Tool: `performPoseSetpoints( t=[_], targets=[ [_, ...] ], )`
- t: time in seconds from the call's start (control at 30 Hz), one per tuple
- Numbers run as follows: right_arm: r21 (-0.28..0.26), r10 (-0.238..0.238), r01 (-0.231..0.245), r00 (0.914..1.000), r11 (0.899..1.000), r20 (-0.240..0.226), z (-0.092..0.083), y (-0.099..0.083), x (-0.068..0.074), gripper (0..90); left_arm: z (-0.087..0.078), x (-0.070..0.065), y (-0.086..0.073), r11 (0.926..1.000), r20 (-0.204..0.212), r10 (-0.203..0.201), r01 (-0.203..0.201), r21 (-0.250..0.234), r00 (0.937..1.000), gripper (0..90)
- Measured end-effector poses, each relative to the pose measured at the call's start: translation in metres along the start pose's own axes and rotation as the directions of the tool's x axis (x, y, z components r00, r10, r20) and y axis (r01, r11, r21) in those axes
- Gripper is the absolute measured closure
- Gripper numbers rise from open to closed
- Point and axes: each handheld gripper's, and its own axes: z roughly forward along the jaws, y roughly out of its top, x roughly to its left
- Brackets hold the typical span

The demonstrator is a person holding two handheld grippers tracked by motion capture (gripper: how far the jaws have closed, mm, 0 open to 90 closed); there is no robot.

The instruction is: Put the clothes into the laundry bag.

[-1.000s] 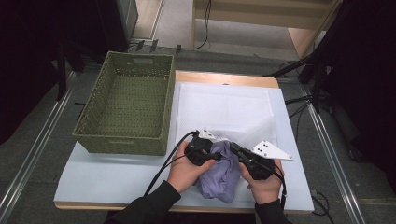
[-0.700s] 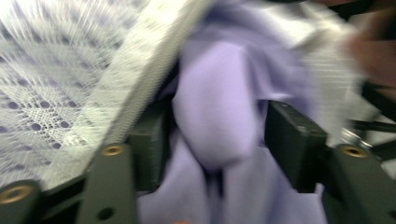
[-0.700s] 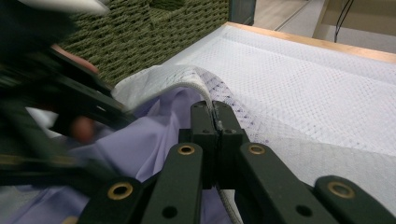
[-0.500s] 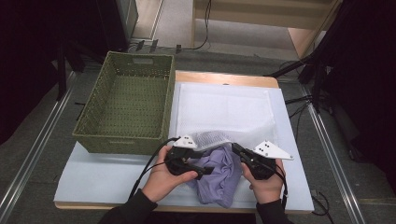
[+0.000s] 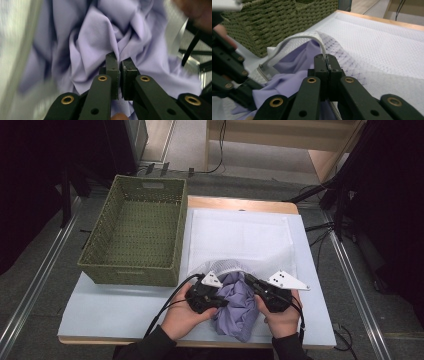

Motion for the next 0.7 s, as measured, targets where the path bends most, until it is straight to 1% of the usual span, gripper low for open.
performPoseSetpoints(
  t=[0.07,0.1,0.13,0.17,0.2,0.23,0.3,0.33,0.4,0.47,0.53,0.6,0.67,0.7],
  targets=[
    [-0.016,-0.001,0.001,1.0,1.0,-0.005,-0.003,0.002,0.001,90.0,0.005,0.003,0.009,0.9989,-0.04,-0.007,0.005,-0.047,0.9992,88.3],
    [-0.021,-0.006,0.006,1.0,1.0,-0.004,-0.004,0.002,0.001,90.0,0.01,0.007,0.011,0.9984,-0.082,-0.008,0.004,-0.056,0.9966,88.2],
    [-0.022,0.0,0.0,1.0,1.0,-0.002,-0.005,0.002,0.0,90.0,0.017,0.011,0.012,0.998,-0.126,-0.01,0.003,-0.063,0.992,87.9],
    [-0.024,0.0,0.0,1.0,1.0,0.003,-0.005,0.002,-0.001,90.0,0.025,0.018,0.011,0.9979,-0.151,-0.026,0.016,-0.063,0.9883,87.1],
    [-0.023,0.002,-0.002,1.0,1.0,0.002,-0.005,0.002,-0.002,90.0,0.032,0.026,0.009,0.998,-0.138,-0.055,0.05,-0.04,0.9889,86.0],
    [-0.018,0.002,-0.002,1.0,1.0,0.003,-0.005,0.001,-0.003,90.0,0.04,0.034,0.007,0.9965,-0.104,-0.084,0.083,-0.01,0.991,83.9],
    [-0.007,0.005,-0.005,1.0,1.0,0.006,-0.002,-0.002,-0.005,90.0,0.04,0.036,0.007,0.996,-0.07,-0.09,0.09,-0.005,0.9935,79.0],
    [-0.003,0.008,-0.008,0.9999,1.0,0.009,-0.001,-0.003,-0.005,90.0,0.035,0.035,0.007,0.996,-0.043,-0.088,0.088,-0.014,0.9952,73.4],
    [0.001,0.009,-0.009,0.9999,1.0,0.014,-0.001,-0.004,-0.007,90.0,0.023,0.032,0.008,0.9952,0.008,-0.088,0.089,-0.042,0.9961,58.3],
    [0.001,0.015,-0.015,0.9998,1.0,0.014,-0.001,-0.004,-0.008,90.0,0.007,0.029,0.007,0.9955,0.034,-0.071,0.073,-0.061,0.9969,50.0],
    [0.001,0.013,-0.013,0.9998,1.0,0.015,0.0,-0.004,-0.008,90.0,-0.008,0.027,0.004,0.994,0.06,-0.067,0.072,-0.083,0.996,43.8],
    [0.002,0.01,-0.01,0.9998,1.0,0.017,0.001,-0.004,-0.008,90.0,-0.019,0.025,-0.001,0.9923,0.077,-0.07,0.077,-0.097,0.9946,41.0],
    [0.006,0.011,-0.011,0.9998,1.0,0.019,0.001,-0.004,-0.007,90.0,-0.025,0.019,-0.006,0.9931,0.081,-0.062,0.07,-0.095,0.9948,37.6],
    [0.006,0.013,-0.013,0.9997,1.0,0.018,0.002,-0.004,-0.007,90.0,-0.026,0.016,-0.009,0.9937,0.091,-0.059,0.067,-0.089,0.9941,34.8]
  ],
)
